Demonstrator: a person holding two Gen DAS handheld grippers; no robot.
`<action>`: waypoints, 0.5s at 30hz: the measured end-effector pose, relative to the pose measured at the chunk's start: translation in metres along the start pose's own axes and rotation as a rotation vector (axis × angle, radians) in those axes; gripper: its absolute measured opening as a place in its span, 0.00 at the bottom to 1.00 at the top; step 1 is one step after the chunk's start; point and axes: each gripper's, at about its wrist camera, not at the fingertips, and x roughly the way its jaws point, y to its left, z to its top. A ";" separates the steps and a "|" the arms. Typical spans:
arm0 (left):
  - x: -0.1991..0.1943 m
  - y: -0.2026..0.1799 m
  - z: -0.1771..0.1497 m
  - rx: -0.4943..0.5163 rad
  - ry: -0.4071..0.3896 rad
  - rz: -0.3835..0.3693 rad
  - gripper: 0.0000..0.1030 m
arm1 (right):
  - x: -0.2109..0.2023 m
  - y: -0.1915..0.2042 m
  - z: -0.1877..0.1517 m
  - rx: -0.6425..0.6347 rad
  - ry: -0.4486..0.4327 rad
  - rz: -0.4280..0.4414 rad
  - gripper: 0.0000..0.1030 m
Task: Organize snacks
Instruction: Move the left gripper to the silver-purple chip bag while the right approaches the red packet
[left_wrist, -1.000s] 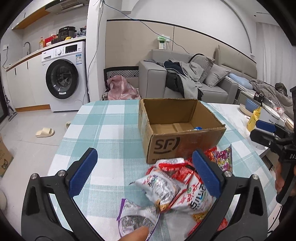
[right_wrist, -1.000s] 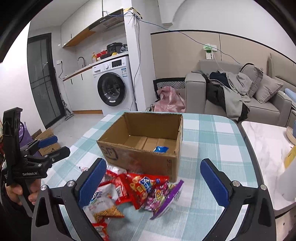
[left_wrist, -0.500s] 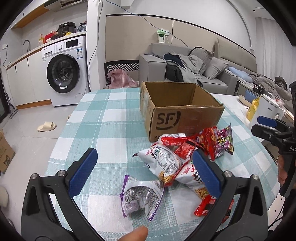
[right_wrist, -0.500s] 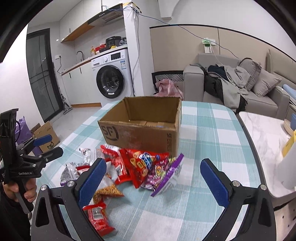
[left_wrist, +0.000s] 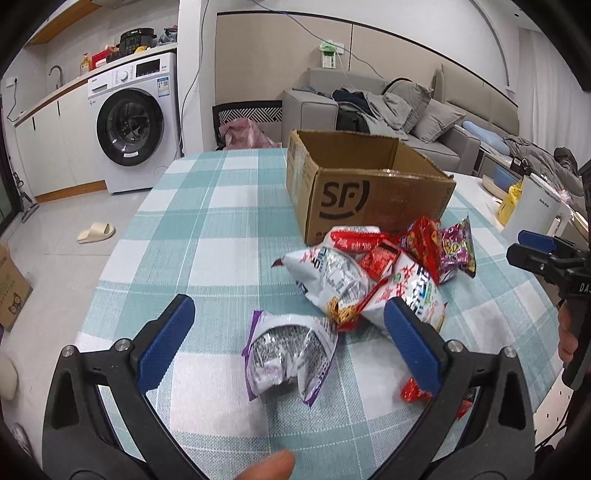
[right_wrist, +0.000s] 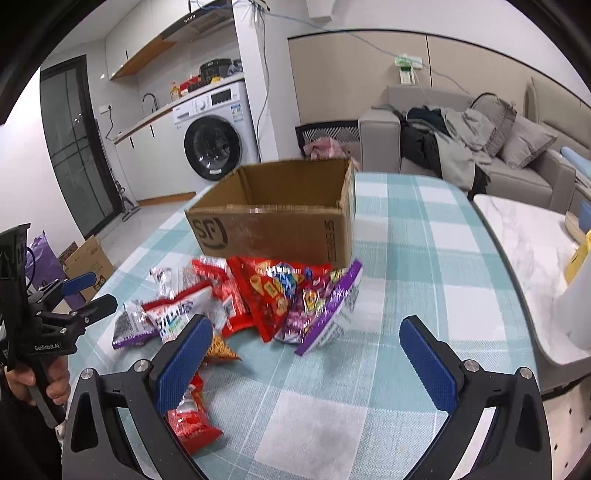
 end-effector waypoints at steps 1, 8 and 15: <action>0.001 0.001 -0.003 -0.002 0.009 -0.001 0.99 | 0.003 0.001 -0.003 -0.002 0.010 0.003 1.00; 0.010 0.005 -0.019 -0.013 0.054 -0.009 0.99 | 0.021 0.013 -0.019 -0.011 0.073 0.042 1.00; 0.013 0.005 -0.031 -0.005 0.084 -0.012 0.99 | 0.038 0.034 -0.039 -0.067 0.162 0.092 1.00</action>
